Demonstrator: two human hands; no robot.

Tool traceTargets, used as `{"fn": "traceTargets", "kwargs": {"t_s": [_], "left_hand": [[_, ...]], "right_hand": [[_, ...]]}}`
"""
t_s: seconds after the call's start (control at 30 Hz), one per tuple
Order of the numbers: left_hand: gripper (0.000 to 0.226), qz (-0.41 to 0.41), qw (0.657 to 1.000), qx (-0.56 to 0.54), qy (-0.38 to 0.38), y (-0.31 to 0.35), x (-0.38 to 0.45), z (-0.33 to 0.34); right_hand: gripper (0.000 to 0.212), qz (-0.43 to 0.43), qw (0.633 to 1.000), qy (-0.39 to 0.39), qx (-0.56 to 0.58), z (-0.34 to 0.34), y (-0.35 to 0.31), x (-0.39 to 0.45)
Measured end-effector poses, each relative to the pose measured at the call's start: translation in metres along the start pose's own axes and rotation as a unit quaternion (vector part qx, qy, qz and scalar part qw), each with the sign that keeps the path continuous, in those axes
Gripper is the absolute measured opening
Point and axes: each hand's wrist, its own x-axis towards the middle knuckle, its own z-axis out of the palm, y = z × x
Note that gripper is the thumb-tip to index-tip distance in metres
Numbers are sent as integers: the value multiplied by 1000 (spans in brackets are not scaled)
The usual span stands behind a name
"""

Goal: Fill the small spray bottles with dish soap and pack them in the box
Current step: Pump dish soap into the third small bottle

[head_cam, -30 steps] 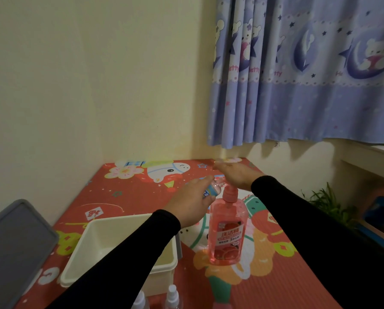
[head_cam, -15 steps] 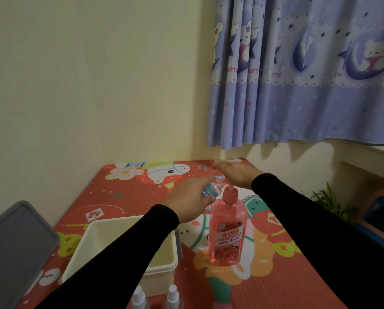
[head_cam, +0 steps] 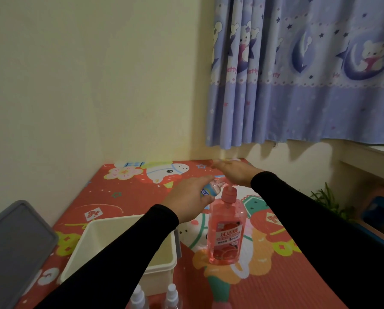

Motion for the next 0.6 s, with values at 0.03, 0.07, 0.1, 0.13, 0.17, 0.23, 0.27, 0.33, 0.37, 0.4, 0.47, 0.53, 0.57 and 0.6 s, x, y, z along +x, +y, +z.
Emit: {"fn": "traceTargets", "kwargs": {"t_s": [0.03, 0.07, 0.1, 0.13, 0.17, 0.23, 0.27, 0.33, 0.37, 0.4, 0.47, 0.53, 0.57, 0.6], "left_hand": [[55, 1, 1000, 2, 1, 0, 0, 0], [56, 0, 1000, 1, 0, 0, -1, 1], [56, -1, 1000, 4, -3, 0, -2, 2], [56, -2, 1000, 10, -7, 0, -3, 4], [56, -3, 1000, 18, -12, 1, -4, 6], [57, -4, 999, 24, -21, 1, -6, 9], [58, -5, 999, 24, -25, 1, -6, 10], [58, -8, 999, 27, -31, 3, -6, 8], [58, -10, 999, 28, -31, 3, -6, 7], [57, -11, 999, 29, -29, 3, -5, 6], [56, -10, 1000, 19, -18, 3, -3, 3], [54, -7, 1000, 3, -10, 4, -2, 0], [55, -6, 1000, 1, -12, 4, -1, -1], [55, -8, 1000, 4, -15, 4, -1, 0]], "right_hand": [[48, -2, 1000, 1, -5, 0, 0, 1], [47, -8, 1000, -5, -22, 3, 0, 1], [45, -17, 998, -17, -50, 6, 1, 1], [43, -19, 996, -30, -80, 10, 2, 1], [42, -15, 994, -38, -100, 14, 3, 0], [42, 12, 994, -48, -97, 19, 5, 0], [41, 20, 995, -45, -85, 20, 5, 0], [40, 28, 996, -42, -75, 18, 4, -1], [40, 23, 996, -40, -81, 17, 3, -1], [42, 11, 996, -35, -86, 15, 3, -1], [47, -7, 998, -18, -66, 10, 5, 2], [50, -12, 998, 1, -61, 4, 5, 4], [50, -13, 998, 4, -63, 3, 5, 5], [49, -16, 998, 1, -66, 4, 5, 4]]}}
